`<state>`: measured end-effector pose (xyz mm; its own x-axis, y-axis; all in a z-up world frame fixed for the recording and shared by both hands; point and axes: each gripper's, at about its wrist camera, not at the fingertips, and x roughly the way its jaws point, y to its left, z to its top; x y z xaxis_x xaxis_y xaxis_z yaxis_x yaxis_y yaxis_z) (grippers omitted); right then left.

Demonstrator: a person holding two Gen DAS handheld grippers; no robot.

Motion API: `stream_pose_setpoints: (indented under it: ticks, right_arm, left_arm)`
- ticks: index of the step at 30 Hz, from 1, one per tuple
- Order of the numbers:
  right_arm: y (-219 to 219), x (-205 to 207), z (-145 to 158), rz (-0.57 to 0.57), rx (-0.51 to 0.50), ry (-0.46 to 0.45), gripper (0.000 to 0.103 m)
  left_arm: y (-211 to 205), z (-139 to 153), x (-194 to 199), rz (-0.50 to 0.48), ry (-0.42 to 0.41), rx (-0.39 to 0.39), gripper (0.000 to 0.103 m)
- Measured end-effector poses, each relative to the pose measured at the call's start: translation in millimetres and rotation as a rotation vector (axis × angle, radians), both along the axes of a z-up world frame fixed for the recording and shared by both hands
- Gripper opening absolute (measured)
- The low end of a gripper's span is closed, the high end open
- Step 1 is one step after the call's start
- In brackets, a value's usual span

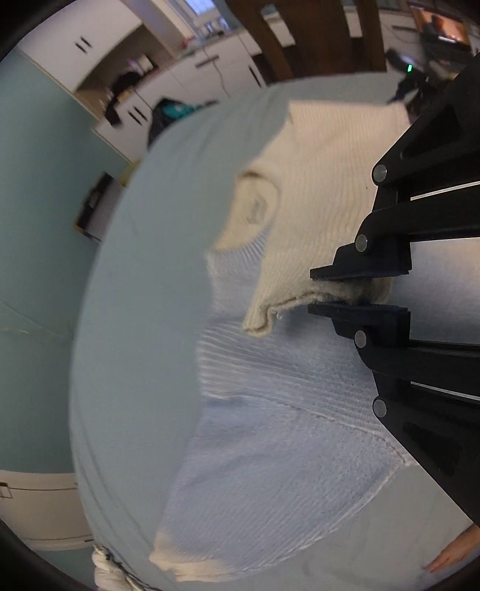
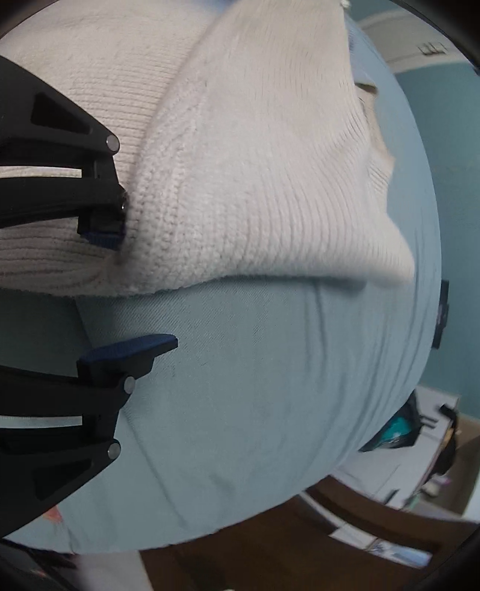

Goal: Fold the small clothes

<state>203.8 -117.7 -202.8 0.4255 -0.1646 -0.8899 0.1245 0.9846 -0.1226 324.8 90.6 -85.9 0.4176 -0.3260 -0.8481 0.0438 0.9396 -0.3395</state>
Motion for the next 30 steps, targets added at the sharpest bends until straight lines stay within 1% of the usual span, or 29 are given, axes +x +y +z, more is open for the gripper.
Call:
stream_pose_setpoints:
  ticks: [1,2,3,5,6,7,8,9,10,11,12,13,14,15,16,17,18,19,20,21,22,24,26,27,29,30]
  right_arm:
    - [-0.7,0.0,0.0,-0.007,0.001,0.001,0.037]
    - [-0.5,-0.3,-0.2,-0.009,-0.003,0.002,0.036]
    - [0.4,0.6,-1.3,-0.003,-0.008,0.007,0.036]
    - [5.9,2.7,-5.3,0.026,-0.031,0.032,0.037]
    - [10.3,3.4,-6.6,0.048,-0.038,0.043,0.039]
    - [16.3,4.2,-9.1,0.083,-0.042,0.065,0.042]
    - [20.5,4.1,-8.9,0.097,-0.058,0.079,0.044]
    - [23.8,2.2,-7.5,0.111,-0.070,0.090,0.049]
    - [24.4,2.1,-5.1,0.136,-0.054,0.115,0.055]
    - [22.5,2.5,-1.3,0.170,-0.008,0.142,0.055]
    - [16.7,3.9,4.5,0.196,0.068,0.160,0.055]
    - [10.2,3.9,11.2,0.211,0.140,0.163,0.055]
    - [1.7,3.7,20.3,0.225,0.234,0.156,0.056]
    - [-8.5,5.4,30.8,0.238,0.350,0.148,0.057]
    - [-19.1,9.6,41.3,0.237,0.457,0.136,0.061]
    - [-27.0,14.4,48.9,0.221,0.510,0.119,0.070]
    - [-36.0,22.7,58.8,0.181,0.541,0.085,0.073]
    - [-44.4,34.4,68.6,0.141,0.568,0.041,0.075]
    - [-47.8,41.7,72.8,0.126,0.591,0.015,0.076]
    - [-51.3,58.1,75.1,0.087,0.600,-0.009,0.076]
    - [-50.7,63.3,71.6,0.059,0.585,-0.008,0.076]
    - [-48.0,97.0,60.2,-0.001,0.533,0.016,0.076]
    - [-43.3,120.0,45.6,-0.053,0.484,0.023,0.076]
    - [-39.6,128.8,36.8,-0.083,0.456,0.035,0.076]
    - [-35.5,140.2,20.1,-0.132,0.449,0.054,0.076]
    - [-34.8,142.1,10.7,-0.149,0.467,0.065,0.076]
  left_arm:
    - [6.0,12.7,-5.5,0.003,-0.011,-0.002,0.009]
    - [13.6,24.0,-10.3,0.008,-0.013,-0.021,0.009]
    - [26.4,33.7,-15.9,0.016,-0.012,-0.056,0.009]
    - [29.2,31.1,-13.2,0.019,-0.004,-0.042,0.009]
    - [35.2,21.8,-13.9,0.019,0.009,-0.004,0.009]
    - [36.1,6.2,-13.6,0.018,0.028,0.024,0.009]
    - [38.3,-10.8,-9.0,0.021,0.065,0.057,0.009]
    - [44.6,-33.2,-9.1,0.031,0.120,0.075,0.010]
    - [51.1,-60.8,-10.8,0.029,0.200,0.056,0.010]
    - [56.9,-80.8,-14.6,0.015,0.267,0.017,0.010]
    - [61.5,-96.3,-18.1,0.012,0.319,-0.014,0.010]
    - [66.6,-108.7,-22.3,0.017,0.362,-0.031,0.012]
    - [73.9,-118.6,-30.0,0.027,0.397,-0.058,0.015]
    - [78.1,-119.8,-35.4,0.029,0.398,-0.087,0.027]
    - [81.5,-117.9,-38.0,0.030,0.395,-0.119,0.056]
    - [85.7,-113.7,-39.9,0.035,0.385,-0.150,0.076]
    - [90.6,-103.2,-40.6,0.051,0.349,-0.174,0.101]
    - [94.6,-91.7,-42.0,0.067,0.302,-0.194,0.103]
    - [99.2,-75.6,-41.0,0.084,0.232,-0.218,0.103]
    - [100.4,-67.9,-39.2,0.088,0.202,-0.218,0.103]
    - [100.0,-60.9,-36.5,0.092,0.182,-0.197,0.103]
    - [97.7,-60.8,-34.6,0.110,0.170,-0.159,0.103]
    - [96.5,-66.4,-35.5,0.126,0.182,-0.164,0.103]
    - [98.0,-72.1,-38.9,0.119,0.210,-0.174,0.103]
    - [90.4,-83.6,-38.6,0.100,0.255,-0.165,0.103]
    - [82.3,-90.3,-39.1,0.083,0.257,-0.144,0.103]
